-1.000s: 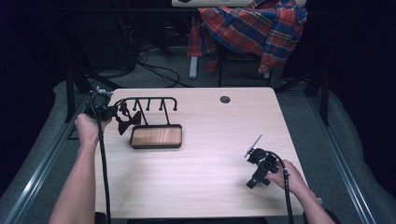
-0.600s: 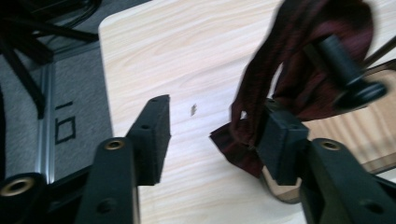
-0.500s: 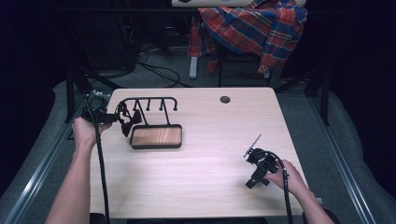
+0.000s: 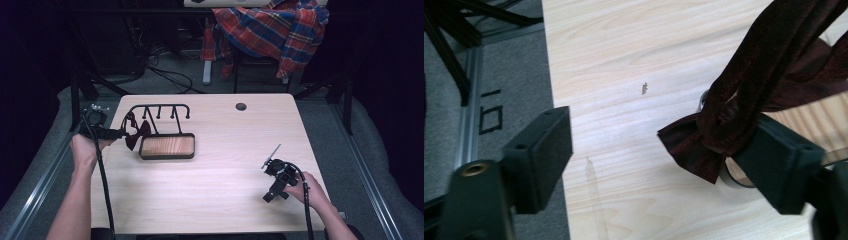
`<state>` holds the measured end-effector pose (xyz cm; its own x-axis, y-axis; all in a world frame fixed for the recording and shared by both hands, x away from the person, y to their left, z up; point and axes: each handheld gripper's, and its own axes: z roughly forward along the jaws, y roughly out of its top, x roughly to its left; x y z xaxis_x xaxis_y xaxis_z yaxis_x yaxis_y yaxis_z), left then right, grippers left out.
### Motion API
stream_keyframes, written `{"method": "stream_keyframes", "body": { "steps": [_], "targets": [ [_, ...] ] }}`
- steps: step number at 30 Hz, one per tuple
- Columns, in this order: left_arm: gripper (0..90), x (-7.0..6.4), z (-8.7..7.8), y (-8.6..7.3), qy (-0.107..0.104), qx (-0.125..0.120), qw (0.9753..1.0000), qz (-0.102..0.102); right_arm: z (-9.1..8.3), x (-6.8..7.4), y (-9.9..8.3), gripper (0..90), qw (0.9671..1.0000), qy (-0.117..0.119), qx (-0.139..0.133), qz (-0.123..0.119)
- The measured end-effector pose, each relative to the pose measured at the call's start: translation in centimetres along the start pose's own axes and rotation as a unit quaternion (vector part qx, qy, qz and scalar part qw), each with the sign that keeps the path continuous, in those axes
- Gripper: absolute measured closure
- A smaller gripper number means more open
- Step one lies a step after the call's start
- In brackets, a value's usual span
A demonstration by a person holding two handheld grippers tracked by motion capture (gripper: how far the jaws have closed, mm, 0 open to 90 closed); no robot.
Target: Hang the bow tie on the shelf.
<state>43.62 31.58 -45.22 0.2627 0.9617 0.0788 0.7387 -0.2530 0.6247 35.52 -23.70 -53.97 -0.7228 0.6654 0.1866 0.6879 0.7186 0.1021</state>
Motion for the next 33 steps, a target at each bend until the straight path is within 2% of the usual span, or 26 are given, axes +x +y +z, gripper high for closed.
{"method": "stream_keyframes", "body": {
  "steps": [7,16,19,30,33],
  "targets": [
    [8.4,-0.7,0.2,-0.1,-0.018,-0.001,0.9998,0.011,0.0,-0.1,-0.1,11.5,1.0,0.001,0.002,0.0],
    [1.5,-1.5,-0.6,-1.0,-0.028,0.004,0.9996,0.007,-0.1,-0.1,-0.2,11.5,1.0,0.0,0.008,-0.006],
    [0.6,-1.6,-1.2,-1.6,-0.029,0.015,0.9995,0.003,-0.1,-0.1,-0.2,11.5,1.0,0.0,0.005,-0.006],
    [0.1,-2.7,-3.0,-4.3,-0.032,0.039,0.9987,0.01,-0.1,0.0,-0.2,11.4,1.0,0.002,-0.005,0.002],
    [0.0,-3.4,-3.6,-5.2,-0.023,0.033,0.9991,0.012,-0.1,-0.1,-0.2,11.4,1.0,0.001,-0.002,-0.001]
  ]
}}
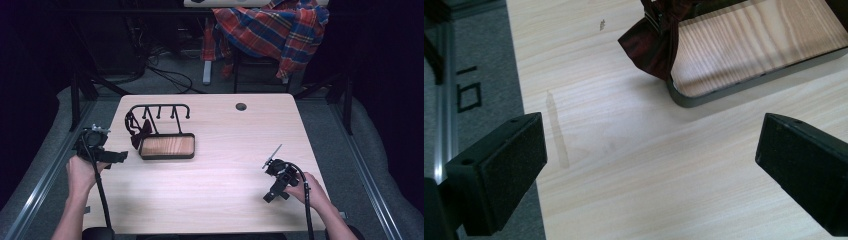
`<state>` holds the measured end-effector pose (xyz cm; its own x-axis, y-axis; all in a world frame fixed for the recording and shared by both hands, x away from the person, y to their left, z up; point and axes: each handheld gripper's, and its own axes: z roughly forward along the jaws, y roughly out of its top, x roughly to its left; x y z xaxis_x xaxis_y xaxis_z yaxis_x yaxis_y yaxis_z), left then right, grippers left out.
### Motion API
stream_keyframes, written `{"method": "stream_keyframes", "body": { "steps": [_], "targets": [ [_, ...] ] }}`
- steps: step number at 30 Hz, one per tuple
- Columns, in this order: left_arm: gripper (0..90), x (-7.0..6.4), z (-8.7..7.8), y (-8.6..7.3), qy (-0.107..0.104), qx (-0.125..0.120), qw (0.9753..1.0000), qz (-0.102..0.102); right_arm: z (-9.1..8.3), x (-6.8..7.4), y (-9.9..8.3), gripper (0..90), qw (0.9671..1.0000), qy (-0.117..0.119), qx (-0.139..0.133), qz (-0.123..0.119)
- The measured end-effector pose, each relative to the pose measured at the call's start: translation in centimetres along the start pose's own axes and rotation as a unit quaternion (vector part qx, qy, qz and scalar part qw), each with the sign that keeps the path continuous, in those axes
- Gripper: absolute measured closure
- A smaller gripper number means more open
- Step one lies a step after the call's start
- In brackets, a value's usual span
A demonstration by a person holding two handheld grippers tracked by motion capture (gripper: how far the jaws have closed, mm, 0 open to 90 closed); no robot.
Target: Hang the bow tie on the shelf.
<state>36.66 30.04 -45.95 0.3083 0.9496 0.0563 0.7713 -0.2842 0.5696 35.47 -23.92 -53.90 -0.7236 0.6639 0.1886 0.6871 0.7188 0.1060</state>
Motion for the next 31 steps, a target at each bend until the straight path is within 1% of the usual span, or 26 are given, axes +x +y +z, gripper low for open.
{"method": "stream_keyframes", "body": {
  "steps": [1,2,4,5,6,8,12,13,15,16,17,18,19,20,22,23,24,25,28,30,31],
  "targets": [
    [0.0,-0.2,-0.1,-0.3,0.0,-0.001,1.0,-0.001,0.0,0.0,0.0,11.4,1.0,0.001,-0.003,0.003],
    [0.0,-0.5,-0.3,-0.6,-0.002,0.0,1.0,0.001,0.2,0.1,-0.1,11.4,0.9999,0.003,-0.012,0.01],
    [0.0,-0.9,-0.4,-1.1,-0.002,-0.001,1.0,0.005,-0.1,0.0,0.0,11.4,1.0,0.002,0.003,-0.003],
    [0.0,-0.9,-0.4,-1.1,-0.002,-0.001,1.0,0.005,-0.1,0.0,0.0,11.4,1.0,0.002,0.003,-0.003],
    [0.0,-1.3,-0.5,-1.5,-0.003,0.002,1.0,0.007,0.0,0.0,0.0,11.4,1.0,0.002,-0.002,0.002],
    [0.0,-1.8,-0.5,-2.1,-0.005,0.01,0.9999,0.013,0.0,0.1,0.0,11.4,1.0,0.001,-0.002,0.004],
    [0.0,-2.7,-0.5,-3.0,-0.011,0.024,0.9995,0.018,0.0,0.1,0.0,11.5,1.0,0.0,-0.002,0.002],
    [0.0,-2.9,-0.6,-3.3,-0.011,0.027,0.9994,0.021,0.0,0.1,0.0,11.5,1.0,0.0,-0.003,0.002],
    [0.0,-3.0,-0.6,-3.5,-0.012,0.028,0.9993,0.02,0.0,0.1,0.0,11.5,1.0,-0.001,-0.003,0.004],
    [0.0,-3.4,-0.6,-4.1,-0.012,0.034,0.9991,0.024,0.0,0.1,0.0,11.6,1.0,-0.002,-0.003,0.003],
    [0.0,-3.5,-0.6,-4.4,-0.013,0.036,0.999,0.023,0.0,0.2,0.0,11.6,1.0,-0.003,-0.002,0.002],
    [0.0,-3.6,-0.7,-4.7,-0.013,0.037,0.999,0.023,0.0,0.2,0.0,11.6,1.0,-0.002,-0.002,0.002],
    [0.0,-3.8,-0.7,-5.0,-0.011,0.032,0.9992,0.02,0.0,0.2,0.0,11.6,1.0,-0.003,-0.001,0.001],
    [0.0,-4.0,-0.7,-5.4,-0.008,0.031,0.9993,0.021,-0.1,0.2,0.0,11.6,1.0,-0.004,0.0,0.0],
    [0.0,-4.4,-0.6,-6.2,0.002,0.035,0.9988,0.035,-0.1,0.2,0.0,11.7,1.0,-0.007,0.001,-0.002],
    [0.0,-4.5,-0.5,-6.4,-0.001,0.039,0.9986,0.037,-0.1,0.3,0.0,11.7,1.0,-0.006,-0.003,-0.002],
    [0.0,-4.4,-0.4,-6.7,-0.01,0.039,0.9987,0.032,-0.1,0.3,0.0,11.8,1.0,-0.006,-0.004,-0.003],
    [0.0,-4.3,-0.4,-6.7,-0.011,0.037,0.9988,0.029,-0.2,0.4,0.0,11.8,1.0,-0.006,-0.004,-0.003],
    [0.0,-4.1,-0.3,-6.6,-0.005,0.032,0.9991,0.028,-0.2,0.4,0.1,11.8,1.0,-0.007,-0.004,-0.006],
    [0.1,-3.9,-0.2,-6.4,0.006,0.03,0.9991,0.031,-0.1,0.4,0.1,11.9,0.9999,-0.006,-0.004,-0.007],
    [0.5,-3.9,-0.2,-6.4,0.006,0.03,0.9991,0.031,-0.1,0.4,0.0,11.9,0.9999,-0.006,-0.005,-0.008]
  ]
}}
